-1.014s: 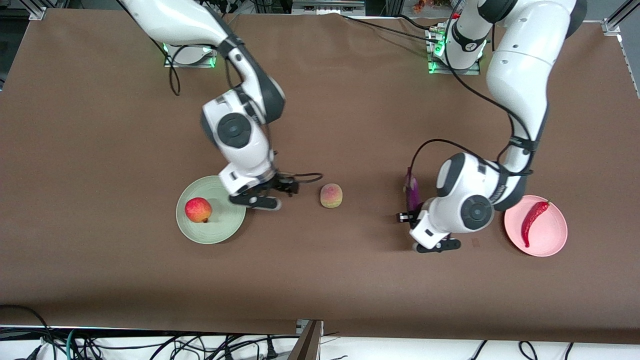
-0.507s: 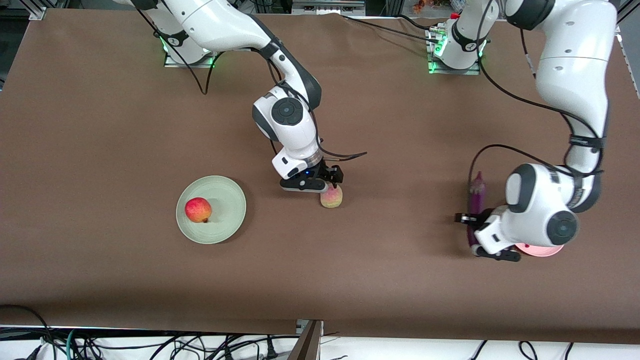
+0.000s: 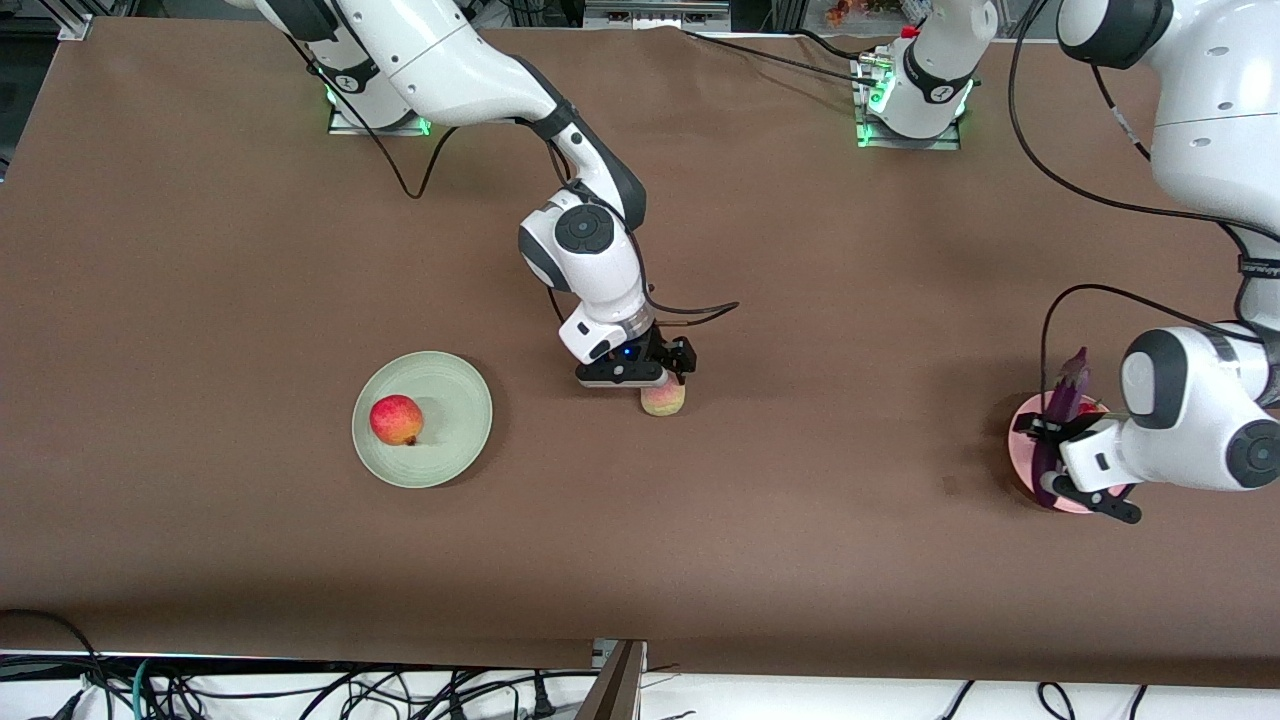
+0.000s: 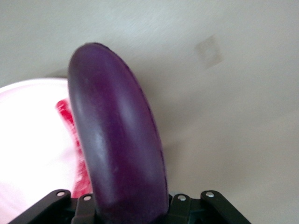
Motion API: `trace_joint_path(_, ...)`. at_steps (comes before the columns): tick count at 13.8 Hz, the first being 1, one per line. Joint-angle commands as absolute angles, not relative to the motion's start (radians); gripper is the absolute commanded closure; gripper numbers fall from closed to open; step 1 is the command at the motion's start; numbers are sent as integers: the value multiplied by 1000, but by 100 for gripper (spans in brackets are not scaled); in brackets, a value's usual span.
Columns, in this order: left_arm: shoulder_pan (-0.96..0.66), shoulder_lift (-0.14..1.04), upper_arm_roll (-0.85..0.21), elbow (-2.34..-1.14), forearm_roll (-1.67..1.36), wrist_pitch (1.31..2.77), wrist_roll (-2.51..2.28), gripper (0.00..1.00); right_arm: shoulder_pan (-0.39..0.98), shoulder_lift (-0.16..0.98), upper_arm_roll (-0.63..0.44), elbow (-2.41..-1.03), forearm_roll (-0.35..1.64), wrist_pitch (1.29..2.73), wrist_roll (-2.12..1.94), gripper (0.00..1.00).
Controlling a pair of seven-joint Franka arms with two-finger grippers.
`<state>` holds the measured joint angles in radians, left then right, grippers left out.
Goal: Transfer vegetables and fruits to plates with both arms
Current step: 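Carry the eggplant to the pink plate while the right gripper grasps the peach, then lower the eggplant onto the pink plate while the right gripper carries the peach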
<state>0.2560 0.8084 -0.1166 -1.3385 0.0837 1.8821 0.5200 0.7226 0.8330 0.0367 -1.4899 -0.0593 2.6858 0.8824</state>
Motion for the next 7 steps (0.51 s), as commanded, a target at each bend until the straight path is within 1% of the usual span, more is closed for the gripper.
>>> trace_joint_path(1,285,802,-127,-1364,135,1893,568,100,736,851,25,-1479,-75,2723,894,0)
trace_joint_path(7,273,847,-127,-1348,135,1992,571,100,749,902,6,-1456,-80,2796,894,0)
